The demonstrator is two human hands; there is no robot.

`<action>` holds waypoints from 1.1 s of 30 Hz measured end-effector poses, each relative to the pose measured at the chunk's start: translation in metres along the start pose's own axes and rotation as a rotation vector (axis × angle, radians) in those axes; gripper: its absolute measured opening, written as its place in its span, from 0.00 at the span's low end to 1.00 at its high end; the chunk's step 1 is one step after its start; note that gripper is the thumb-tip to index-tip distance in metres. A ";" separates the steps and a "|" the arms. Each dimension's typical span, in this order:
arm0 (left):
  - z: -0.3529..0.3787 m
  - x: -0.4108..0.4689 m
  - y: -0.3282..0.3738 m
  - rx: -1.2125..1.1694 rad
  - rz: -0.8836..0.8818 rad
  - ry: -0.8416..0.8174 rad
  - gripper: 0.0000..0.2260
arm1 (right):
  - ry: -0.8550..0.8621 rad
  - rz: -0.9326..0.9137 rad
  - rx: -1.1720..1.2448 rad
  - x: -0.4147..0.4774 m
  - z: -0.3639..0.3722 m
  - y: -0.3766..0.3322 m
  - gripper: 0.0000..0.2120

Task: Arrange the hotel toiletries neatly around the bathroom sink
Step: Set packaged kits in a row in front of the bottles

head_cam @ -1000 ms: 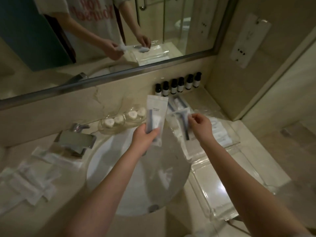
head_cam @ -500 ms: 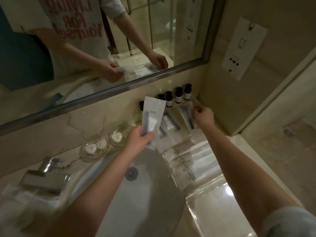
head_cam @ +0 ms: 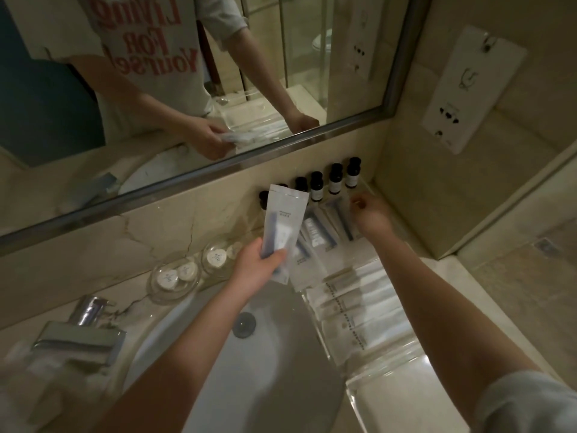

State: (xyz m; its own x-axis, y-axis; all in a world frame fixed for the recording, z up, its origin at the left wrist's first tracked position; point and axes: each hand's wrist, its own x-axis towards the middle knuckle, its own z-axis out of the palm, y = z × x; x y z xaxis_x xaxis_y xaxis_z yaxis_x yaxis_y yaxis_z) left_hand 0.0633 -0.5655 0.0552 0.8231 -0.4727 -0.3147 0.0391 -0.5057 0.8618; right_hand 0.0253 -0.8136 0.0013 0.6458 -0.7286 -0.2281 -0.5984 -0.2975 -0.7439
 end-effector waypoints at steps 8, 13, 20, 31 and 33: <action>-0.003 -0.002 0.011 0.201 0.030 -0.151 0.08 | 0.072 -0.207 0.271 -0.055 -0.012 -0.019 0.17; -0.001 -0.004 0.026 0.388 0.098 -0.316 0.13 | -0.488 -0.217 0.467 -0.100 -0.028 -0.027 0.16; 0.016 -0.006 0.045 0.473 0.198 -0.335 0.11 | -0.483 -0.143 0.525 -0.120 -0.050 0.007 0.04; 0.047 0.013 0.027 0.479 0.177 -0.127 0.23 | 0.288 0.248 0.846 -0.080 -0.057 0.036 0.05; 0.049 0.017 0.019 0.569 0.202 -0.159 0.22 | 0.348 0.313 0.890 -0.068 -0.051 0.032 0.07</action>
State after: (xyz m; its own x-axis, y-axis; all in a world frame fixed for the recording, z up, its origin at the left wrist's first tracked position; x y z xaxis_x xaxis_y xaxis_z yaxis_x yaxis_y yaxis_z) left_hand 0.0504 -0.6191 0.0467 0.6864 -0.6787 -0.2612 -0.4526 -0.6798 0.5771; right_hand -0.0617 -0.8047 0.0252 0.2602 -0.8771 -0.4036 -0.0538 0.4042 -0.9131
